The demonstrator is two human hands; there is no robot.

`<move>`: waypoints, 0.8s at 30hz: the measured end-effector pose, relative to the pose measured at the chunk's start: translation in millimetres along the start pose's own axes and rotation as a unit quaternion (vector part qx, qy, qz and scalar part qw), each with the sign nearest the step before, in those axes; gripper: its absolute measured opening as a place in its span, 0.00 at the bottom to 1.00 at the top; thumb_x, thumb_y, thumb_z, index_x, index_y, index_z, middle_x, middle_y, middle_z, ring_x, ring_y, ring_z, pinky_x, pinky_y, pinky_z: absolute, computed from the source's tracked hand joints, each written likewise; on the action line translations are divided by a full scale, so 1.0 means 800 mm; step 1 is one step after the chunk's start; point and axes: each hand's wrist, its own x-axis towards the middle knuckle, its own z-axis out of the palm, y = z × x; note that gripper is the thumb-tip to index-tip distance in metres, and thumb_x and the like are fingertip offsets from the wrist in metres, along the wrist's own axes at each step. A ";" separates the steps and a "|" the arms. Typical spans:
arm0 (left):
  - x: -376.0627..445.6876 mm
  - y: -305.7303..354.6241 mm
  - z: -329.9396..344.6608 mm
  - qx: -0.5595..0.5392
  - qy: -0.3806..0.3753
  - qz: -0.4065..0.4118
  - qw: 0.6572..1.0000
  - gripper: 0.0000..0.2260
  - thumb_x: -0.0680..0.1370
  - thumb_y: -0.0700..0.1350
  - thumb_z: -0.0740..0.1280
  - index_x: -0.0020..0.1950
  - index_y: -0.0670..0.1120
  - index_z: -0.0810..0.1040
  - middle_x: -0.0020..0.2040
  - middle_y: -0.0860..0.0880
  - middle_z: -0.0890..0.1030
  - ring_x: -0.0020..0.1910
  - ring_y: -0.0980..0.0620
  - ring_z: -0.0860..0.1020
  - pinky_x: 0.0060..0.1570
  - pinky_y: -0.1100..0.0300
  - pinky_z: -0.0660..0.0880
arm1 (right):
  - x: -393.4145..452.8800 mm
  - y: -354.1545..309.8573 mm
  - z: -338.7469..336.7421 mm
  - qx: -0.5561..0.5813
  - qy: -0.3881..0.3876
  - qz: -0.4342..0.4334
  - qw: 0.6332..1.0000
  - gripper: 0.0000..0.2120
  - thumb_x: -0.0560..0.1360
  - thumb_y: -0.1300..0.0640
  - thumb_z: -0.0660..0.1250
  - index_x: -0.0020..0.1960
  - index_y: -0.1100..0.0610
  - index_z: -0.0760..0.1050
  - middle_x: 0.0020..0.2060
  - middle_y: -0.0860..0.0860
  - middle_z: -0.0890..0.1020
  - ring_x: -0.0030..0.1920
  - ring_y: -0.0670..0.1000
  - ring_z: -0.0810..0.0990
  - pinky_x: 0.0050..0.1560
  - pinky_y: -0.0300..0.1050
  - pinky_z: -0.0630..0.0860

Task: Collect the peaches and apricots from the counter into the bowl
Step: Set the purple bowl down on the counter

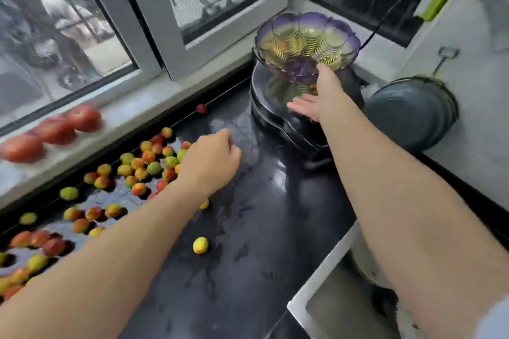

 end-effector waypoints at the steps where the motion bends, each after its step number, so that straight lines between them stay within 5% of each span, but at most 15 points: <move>1: 0.001 -0.003 -0.001 0.001 0.001 -0.004 1.000 0.07 0.80 0.48 0.61 0.47 0.47 0.75 0.43 0.47 0.79 0.43 0.43 0.76 0.38 0.51 0.70 | 0.007 -0.007 0.006 0.001 -0.003 0.021 1.000 0.28 0.78 0.45 0.65 0.73 0.55 0.65 0.62 0.63 0.71 0.61 0.66 0.75 0.38 0.64 0.83; 3: 0.004 -0.012 -0.005 0.005 0.006 -0.009 1.000 0.06 0.80 0.47 0.61 0.46 0.48 0.75 0.41 0.49 0.79 0.42 0.44 0.77 0.37 0.51 0.73 | 0.021 -0.012 0.012 0.027 -0.012 0.039 0.999 0.21 0.79 0.53 0.63 0.69 0.58 0.69 0.63 0.63 0.72 0.63 0.66 0.74 0.37 0.62 0.82; 5: 0.001 -0.019 -0.012 -0.001 -0.001 -0.024 1.000 0.07 0.80 0.47 0.60 0.45 0.48 0.75 0.39 0.49 0.79 0.42 0.45 0.77 0.38 0.51 0.76 | 0.033 -0.015 0.020 0.074 -0.033 0.015 0.997 0.10 0.80 0.60 0.60 0.59 0.61 0.75 0.62 0.61 0.77 0.62 0.64 0.76 0.50 0.62 0.81; 7: 0.001 -0.025 -0.020 -0.007 0.002 -0.033 0.999 0.07 0.81 0.47 0.60 0.47 0.47 0.76 0.39 0.49 0.80 0.41 0.46 0.78 0.39 0.48 0.79 | 0.033 -0.013 0.021 0.086 -0.023 -0.002 0.996 0.11 0.82 0.63 0.56 0.57 0.62 0.76 0.63 0.60 0.79 0.62 0.61 0.77 0.60 0.61 0.75; 10: -0.004 -0.031 -0.029 -0.028 0.009 -0.045 0.999 0.09 0.81 0.48 0.60 0.48 0.47 0.77 0.40 0.49 0.81 0.40 0.46 0.79 0.41 0.46 0.80 | 0.001 0.003 0.017 0.062 -0.003 -0.002 0.998 0.17 0.82 0.65 0.54 0.68 0.66 0.71 0.58 0.65 0.80 0.56 0.65 0.80 0.48 0.61 0.81; 13: -0.023 -0.027 -0.039 -0.140 0.012 -0.112 0.984 0.10 0.83 0.53 0.59 0.51 0.50 0.77 0.44 0.48 0.83 0.44 0.44 0.82 0.47 0.44 0.81 | -0.075 0.057 0.008 0.059 -0.021 0.005 0.998 0.18 0.78 0.71 0.53 0.65 0.67 0.71 0.47 0.67 0.83 0.43 0.65 0.84 0.35 0.56 0.84; 15: -0.047 -0.028 -0.049 -0.387 0.014 -0.211 0.898 0.12 0.85 0.57 0.60 0.55 0.52 0.77 0.53 0.47 0.83 0.51 0.45 0.84 0.53 0.42 0.82 | -0.134 0.106 -0.004 0.044 -0.037 0.031 0.998 0.19 0.75 0.72 0.54 0.63 0.66 0.74 0.42 0.64 0.84 0.38 0.62 0.85 0.35 0.54 0.84; 17: -0.086 -0.041 -0.058 -0.606 -0.008 -0.283 0.744 0.14 0.85 0.60 0.61 0.62 0.53 0.79 0.62 0.50 0.81 0.57 0.47 0.83 0.55 0.40 0.83 | -0.188 0.163 -0.019 -0.008 -0.039 0.058 0.998 0.20 0.74 0.71 0.55 0.63 0.64 0.75 0.47 0.62 0.84 0.39 0.60 0.86 0.35 0.50 0.83; 18: -0.109 -0.053 -0.060 -0.662 -0.015 -0.284 0.694 0.14 0.85 0.60 0.62 0.63 0.54 0.81 0.62 0.51 0.83 0.56 0.48 0.84 0.53 0.40 0.83 | -0.215 0.192 -0.026 -0.037 -0.042 0.070 0.996 0.20 0.74 0.71 0.56 0.63 0.64 0.75 0.49 0.62 0.84 0.40 0.60 0.85 0.33 0.49 0.82; 21: -0.194 -0.104 -0.057 -0.734 0.005 -0.324 0.597 0.09 0.84 0.48 0.64 0.59 0.52 0.84 0.50 0.50 0.87 0.43 0.48 0.87 0.35 0.52 0.82 | -0.289 0.275 -0.037 -0.094 -0.073 0.104 0.987 0.17 0.76 0.72 0.57 0.63 0.66 0.74 0.47 0.63 0.84 0.40 0.61 0.84 0.33 0.50 0.81; 24: -0.302 -0.168 -0.047 -0.743 0.044 -0.398 0.536 0.18 0.80 0.36 0.62 0.68 0.46 0.80 0.52 0.44 0.87 0.42 0.45 0.87 0.36 0.50 0.84 | -0.344 0.348 -0.038 -0.168 -0.126 0.146 0.967 0.19 0.76 0.73 0.59 0.65 0.68 0.73 0.51 0.66 0.83 0.40 0.63 0.85 0.36 0.53 0.81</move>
